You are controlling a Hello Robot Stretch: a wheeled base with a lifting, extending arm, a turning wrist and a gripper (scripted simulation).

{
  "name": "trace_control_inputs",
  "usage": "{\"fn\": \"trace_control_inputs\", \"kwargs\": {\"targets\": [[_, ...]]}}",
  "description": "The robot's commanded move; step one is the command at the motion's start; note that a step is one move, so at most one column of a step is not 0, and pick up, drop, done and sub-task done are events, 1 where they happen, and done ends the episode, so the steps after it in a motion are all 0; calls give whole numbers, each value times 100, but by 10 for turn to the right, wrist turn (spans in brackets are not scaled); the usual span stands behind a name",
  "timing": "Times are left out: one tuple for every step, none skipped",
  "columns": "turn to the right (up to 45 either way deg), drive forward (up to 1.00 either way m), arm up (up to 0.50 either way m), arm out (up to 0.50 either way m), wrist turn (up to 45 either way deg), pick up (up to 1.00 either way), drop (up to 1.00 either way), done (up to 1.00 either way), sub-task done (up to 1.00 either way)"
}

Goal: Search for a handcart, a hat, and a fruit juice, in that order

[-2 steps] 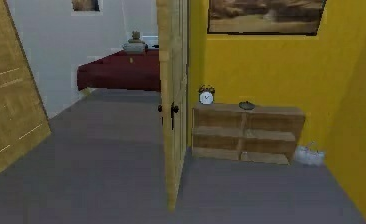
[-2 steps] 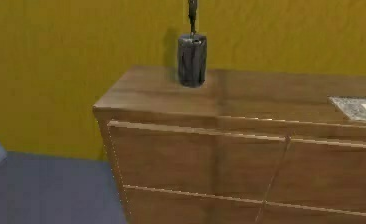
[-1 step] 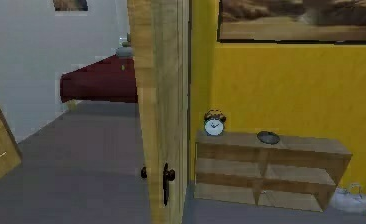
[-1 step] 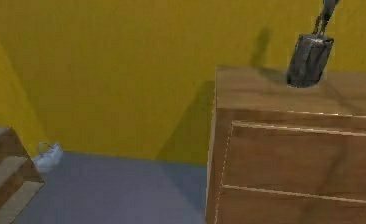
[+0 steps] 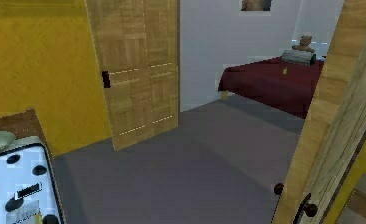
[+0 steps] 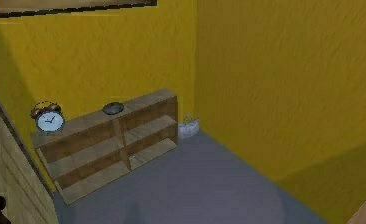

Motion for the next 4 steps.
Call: {"fn": "trace_control_inputs", "kwargs": {"targets": [[-30, 0, 0, 0, 0, 0, 0, 0, 0], [90, 0, 0, 0, 0, 0, 0, 0, 0], [0, 40, 0, 0, 0, 0, 0, 0, 0], [-330, 0, 0, 0, 0, 0, 0, 0, 0]]}}
